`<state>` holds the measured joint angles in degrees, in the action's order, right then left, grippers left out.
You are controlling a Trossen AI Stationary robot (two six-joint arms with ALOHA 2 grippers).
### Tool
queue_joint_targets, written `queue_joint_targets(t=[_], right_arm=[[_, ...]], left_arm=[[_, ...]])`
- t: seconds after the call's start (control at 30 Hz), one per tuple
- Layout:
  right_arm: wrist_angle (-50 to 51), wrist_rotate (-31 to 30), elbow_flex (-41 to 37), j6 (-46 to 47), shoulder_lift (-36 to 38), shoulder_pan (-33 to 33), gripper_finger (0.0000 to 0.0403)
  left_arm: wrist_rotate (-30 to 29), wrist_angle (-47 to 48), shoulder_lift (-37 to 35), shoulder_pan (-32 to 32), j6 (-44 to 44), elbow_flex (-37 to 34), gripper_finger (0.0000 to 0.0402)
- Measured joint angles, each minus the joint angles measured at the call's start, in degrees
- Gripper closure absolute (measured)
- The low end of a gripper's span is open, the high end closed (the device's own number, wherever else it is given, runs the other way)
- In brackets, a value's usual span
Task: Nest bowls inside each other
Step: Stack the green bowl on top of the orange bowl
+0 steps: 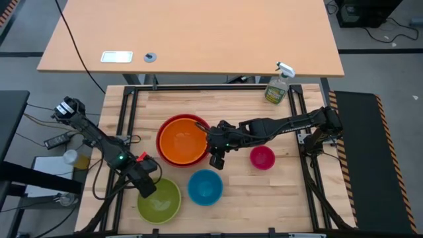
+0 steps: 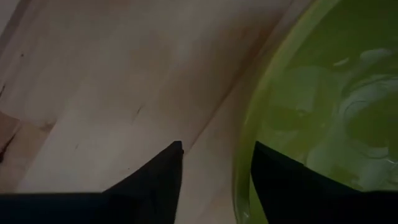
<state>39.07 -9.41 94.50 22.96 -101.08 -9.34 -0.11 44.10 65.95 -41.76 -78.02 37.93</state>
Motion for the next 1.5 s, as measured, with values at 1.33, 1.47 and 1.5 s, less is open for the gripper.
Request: queue_joint_targets(t=[1.33,1.47,1.5], right_arm=[[-1.11,-1.51,0.00,-0.59,-0.04,1.29,0.0272],[-1.07,-1.51,0.00,-0.61,-0.04,1.90,0.0272],[-0.87,-1.51,0.00,-0.61,-0.04,2.06,0.0272]], left_arm=[[-2.23,-6.57,-18.03,2.23,4.88,1.07,0.0386],[-3.91,-10.18,-19.65,5.91,7.38,1.07,0.0386],[-4.56,-10.51,-19.98,6.98,7.88,1.07,0.0386]])
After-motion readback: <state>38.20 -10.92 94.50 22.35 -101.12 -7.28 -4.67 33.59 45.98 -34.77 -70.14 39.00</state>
